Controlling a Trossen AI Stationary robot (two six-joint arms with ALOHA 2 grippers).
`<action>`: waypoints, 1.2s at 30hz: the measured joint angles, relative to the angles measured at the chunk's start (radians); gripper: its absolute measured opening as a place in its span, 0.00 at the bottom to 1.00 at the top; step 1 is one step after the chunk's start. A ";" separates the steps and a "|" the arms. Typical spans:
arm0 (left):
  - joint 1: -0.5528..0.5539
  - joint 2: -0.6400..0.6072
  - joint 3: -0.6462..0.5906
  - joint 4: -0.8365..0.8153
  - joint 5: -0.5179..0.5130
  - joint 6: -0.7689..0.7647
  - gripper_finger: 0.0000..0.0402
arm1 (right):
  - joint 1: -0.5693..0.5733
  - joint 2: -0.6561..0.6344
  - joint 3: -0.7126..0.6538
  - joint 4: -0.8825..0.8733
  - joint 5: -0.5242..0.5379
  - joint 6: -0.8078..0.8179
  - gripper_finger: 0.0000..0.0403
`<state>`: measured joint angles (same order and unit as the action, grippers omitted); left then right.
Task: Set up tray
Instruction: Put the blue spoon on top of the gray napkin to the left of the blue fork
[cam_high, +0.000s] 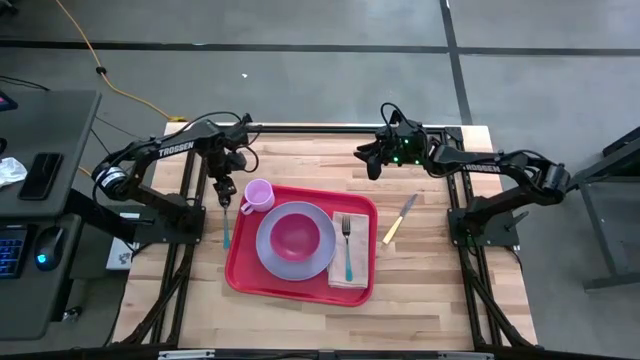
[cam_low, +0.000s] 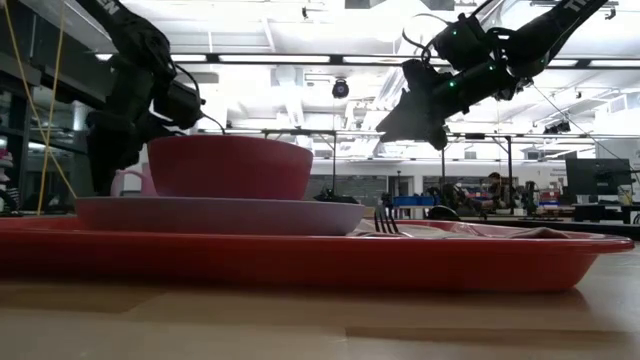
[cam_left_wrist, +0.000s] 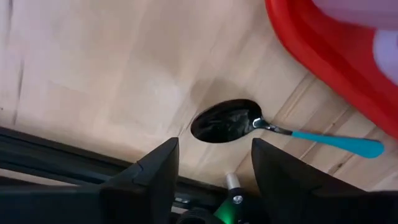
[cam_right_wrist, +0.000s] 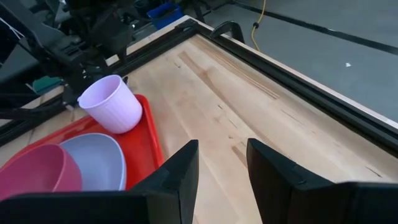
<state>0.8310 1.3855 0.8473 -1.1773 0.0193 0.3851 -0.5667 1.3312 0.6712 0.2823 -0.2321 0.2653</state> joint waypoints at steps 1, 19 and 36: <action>0.000 -0.001 -0.011 0.003 0.002 0.000 0.57 | 0.000 0.000 0.000 0.000 0.000 0.000 0.28; 0.000 -0.001 -0.094 0.085 -0.012 -0.018 0.57 | -0.018 0.000 0.001 0.000 0.015 -0.033 0.28; 0.000 0.000 -0.120 0.182 -0.051 0.010 0.57 | -0.017 0.001 0.001 -0.001 -0.015 -0.009 0.28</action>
<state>0.8314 1.3853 0.7269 -0.9955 -0.0319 0.3954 -0.5838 1.3319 0.6720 0.2817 -0.2469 0.2560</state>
